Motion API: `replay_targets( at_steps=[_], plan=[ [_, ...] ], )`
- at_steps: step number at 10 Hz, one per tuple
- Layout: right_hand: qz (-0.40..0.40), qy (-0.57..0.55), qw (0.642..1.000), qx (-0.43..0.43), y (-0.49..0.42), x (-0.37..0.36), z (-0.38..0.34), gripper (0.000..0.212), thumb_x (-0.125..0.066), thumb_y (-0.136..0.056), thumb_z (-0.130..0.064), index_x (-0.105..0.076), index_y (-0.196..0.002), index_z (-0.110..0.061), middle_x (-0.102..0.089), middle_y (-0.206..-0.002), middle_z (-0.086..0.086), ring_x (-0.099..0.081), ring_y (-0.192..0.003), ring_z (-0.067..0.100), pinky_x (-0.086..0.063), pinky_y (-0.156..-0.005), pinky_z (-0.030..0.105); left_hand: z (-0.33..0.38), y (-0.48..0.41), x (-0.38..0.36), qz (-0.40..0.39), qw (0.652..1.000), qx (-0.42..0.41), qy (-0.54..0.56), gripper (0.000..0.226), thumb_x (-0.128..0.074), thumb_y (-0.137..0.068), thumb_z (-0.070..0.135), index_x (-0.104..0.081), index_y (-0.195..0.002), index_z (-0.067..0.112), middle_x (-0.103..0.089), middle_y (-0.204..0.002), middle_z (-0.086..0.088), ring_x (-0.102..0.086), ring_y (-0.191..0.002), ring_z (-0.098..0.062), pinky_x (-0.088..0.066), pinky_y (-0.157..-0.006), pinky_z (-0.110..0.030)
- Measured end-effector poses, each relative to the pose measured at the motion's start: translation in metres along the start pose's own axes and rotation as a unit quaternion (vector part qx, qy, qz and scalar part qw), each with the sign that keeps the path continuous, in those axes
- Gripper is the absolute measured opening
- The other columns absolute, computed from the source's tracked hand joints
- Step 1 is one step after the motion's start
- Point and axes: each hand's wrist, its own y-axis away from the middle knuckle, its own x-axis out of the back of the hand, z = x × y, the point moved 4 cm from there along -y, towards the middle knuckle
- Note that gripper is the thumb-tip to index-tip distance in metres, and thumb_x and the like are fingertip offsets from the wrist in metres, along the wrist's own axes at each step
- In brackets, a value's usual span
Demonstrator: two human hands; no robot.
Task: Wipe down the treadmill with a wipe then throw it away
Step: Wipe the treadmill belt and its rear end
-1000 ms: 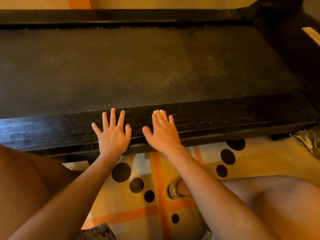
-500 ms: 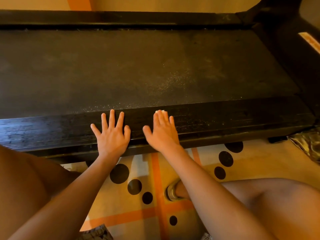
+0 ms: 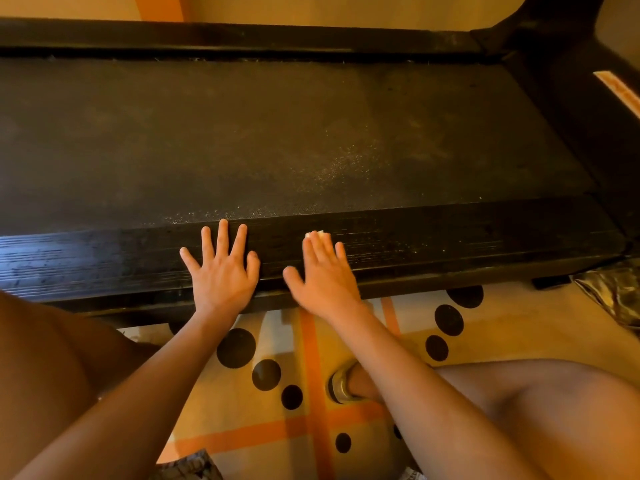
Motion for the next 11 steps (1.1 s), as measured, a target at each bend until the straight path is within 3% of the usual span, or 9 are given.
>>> replay_targets(
  at_steps=[1, 2, 4, 6, 7, 9, 11],
  plan=[
    [-0.015, 0.006, 0.998, 0.066, 0.016, -0.016, -0.020, 0.074, -0.025, -0.108, -0.054, -0.001, -0.164, -0.014, 0.006, -0.172, 0.004, 0.013, -0.157, 0.019, 0.010, -0.127, 0.041, 0.000, 0.000, 0.000, -0.003, 1.000, 0.003, -0.007, 0.062, -0.019, -0.107, 0.053, -0.010, -0.164, 0.031, -0.003, -0.172, -0.004, 0.004, -0.158, -0.033, -0.001, -0.119, -0.069],
    [0.001, 0.016, 0.998, 0.060, 0.003, -0.006, -0.008, 0.070, -0.024, -0.108, -0.051, -0.003, -0.164, -0.016, 0.002, -0.173, 0.003, 0.009, -0.158, 0.018, 0.008, -0.128, 0.042, 0.000, 0.000, 0.001, -0.004, 1.000, -0.001, -0.006, 0.063, -0.013, -0.105, 0.054, -0.009, -0.164, 0.032, -0.003, -0.172, -0.004, 0.004, -0.158, -0.033, -0.001, -0.119, -0.069],
    [0.026, 0.008, 0.998, -0.057, -0.029, 0.015, 0.032, 0.070, -0.022, -0.109, -0.051, -0.003, -0.164, -0.013, 0.001, -0.173, 0.007, 0.006, -0.159, 0.022, 0.005, -0.128, 0.044, 0.001, 0.000, 0.002, -0.003, 1.000, -0.004, 0.006, 0.069, -0.007, -0.100, 0.058, -0.011, -0.164, 0.032, -0.004, -0.172, -0.004, 0.004, -0.158, -0.033, 0.001, -0.119, -0.069],
    [0.000, 0.017, 0.998, 0.065, 0.011, -0.014, -0.017, 0.073, -0.025, -0.107, -0.054, -0.003, -0.164, -0.014, 0.003, -0.173, 0.005, 0.010, -0.158, 0.020, 0.008, -0.127, 0.041, -0.002, 0.000, -0.001, -0.001, 1.000, 0.002, -0.001, 0.062, -0.019, -0.106, 0.053, -0.010, -0.164, 0.031, -0.003, -0.172, -0.004, 0.003, -0.158, -0.033, -0.001, -0.119, -0.069],
    [0.007, 0.039, 0.997, 0.069, 0.004, -0.006, -0.001, 0.070, -0.023, -0.108, -0.053, -0.003, -0.165, -0.016, 0.002, -0.173, 0.003, 0.008, -0.158, 0.018, 0.007, -0.127, 0.041, 0.000, 0.000, 0.000, -0.004, 1.000, 0.000, -0.005, 0.062, -0.019, -0.106, 0.053, -0.008, -0.164, 0.032, -0.002, -0.172, -0.004, 0.005, -0.158, -0.033, -0.001, -0.119, -0.069],
    [0.013, 0.035, 0.999, -0.012, -0.014, 0.013, 0.031, 0.073, -0.023, -0.108, -0.053, -0.001, -0.164, -0.013, 0.004, -0.172, 0.006, 0.009, -0.158, 0.021, 0.005, -0.128, 0.044, 0.000, 0.000, 0.001, 0.001, 1.000, -0.001, 0.006, 0.062, -0.019, -0.107, 0.053, -0.010, -0.164, 0.032, -0.004, -0.172, -0.004, 0.004, -0.158, -0.033, -0.001, -0.119, -0.070],
    [-0.008, 0.040, 0.994, 0.097, 0.024, -0.016, -0.006, 0.073, -0.026, -0.108, -0.054, 0.000, -0.164, -0.016, 0.007, -0.172, 0.003, 0.014, -0.157, 0.018, 0.007, -0.128, 0.041, 0.000, 0.000, 0.000, -0.002, 1.000, 0.002, -0.003, 0.063, -0.018, -0.106, 0.054, -0.008, -0.164, 0.032, -0.002, -0.172, -0.004, 0.005, -0.158, -0.033, -0.001, -0.119, -0.069]
  ],
)
